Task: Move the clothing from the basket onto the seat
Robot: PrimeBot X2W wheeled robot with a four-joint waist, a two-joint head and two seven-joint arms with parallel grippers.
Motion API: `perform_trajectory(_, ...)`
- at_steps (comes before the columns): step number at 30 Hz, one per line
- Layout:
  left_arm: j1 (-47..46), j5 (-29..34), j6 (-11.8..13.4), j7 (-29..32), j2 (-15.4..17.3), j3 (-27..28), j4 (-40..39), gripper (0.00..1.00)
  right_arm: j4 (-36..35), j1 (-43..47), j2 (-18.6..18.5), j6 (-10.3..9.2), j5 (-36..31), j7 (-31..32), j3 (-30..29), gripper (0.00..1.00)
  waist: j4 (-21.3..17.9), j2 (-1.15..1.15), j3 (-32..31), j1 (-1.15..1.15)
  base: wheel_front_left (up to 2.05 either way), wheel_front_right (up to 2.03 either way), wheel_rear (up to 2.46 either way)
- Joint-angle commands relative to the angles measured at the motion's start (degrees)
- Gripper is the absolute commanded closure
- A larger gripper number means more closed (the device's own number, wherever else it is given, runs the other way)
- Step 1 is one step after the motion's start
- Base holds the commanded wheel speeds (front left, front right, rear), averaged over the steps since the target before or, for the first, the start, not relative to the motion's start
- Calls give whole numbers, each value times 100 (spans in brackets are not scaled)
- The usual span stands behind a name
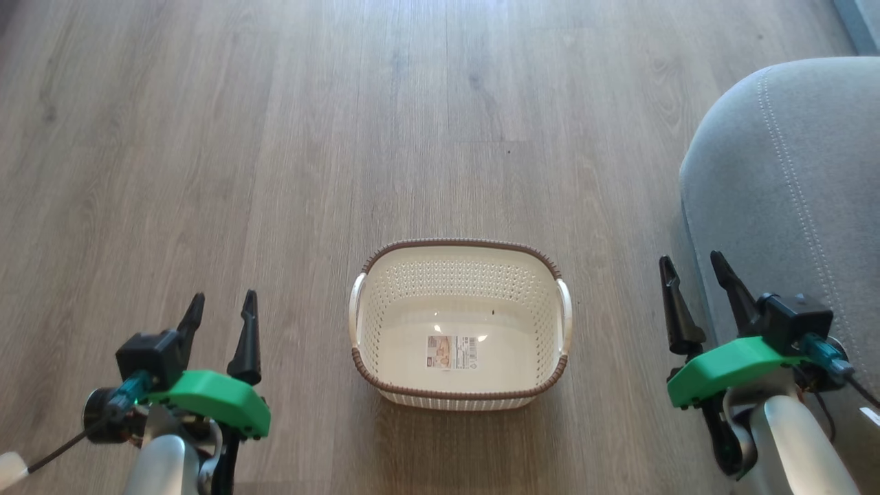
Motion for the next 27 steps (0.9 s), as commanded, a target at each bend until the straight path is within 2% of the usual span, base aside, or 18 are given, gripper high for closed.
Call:
perform_trajectory(1,-72,39,16,-55,49,231,-247,0,-250,-62,37,-2,36,-53,104,0,-20,0,-8,0,0,0,0)
perform_trajectory(5,-1,-10,0,-55,47,255,-318,0,-295,-38,98,-2,52,-53,121,0,-48,0,-18,0,0,0,0)
perform_trajectory(13,2,-94,6,-55,45,223,-397,0,78,-162,118,-2,135,-53,258,0,-62,0,19,0,0,0,0)
perform_trajectory(27,9,-53,12,-55,45,132,-464,0,-14,-228,158,-2,108,-53,204,0,-87,0,90,0,0,0,0)
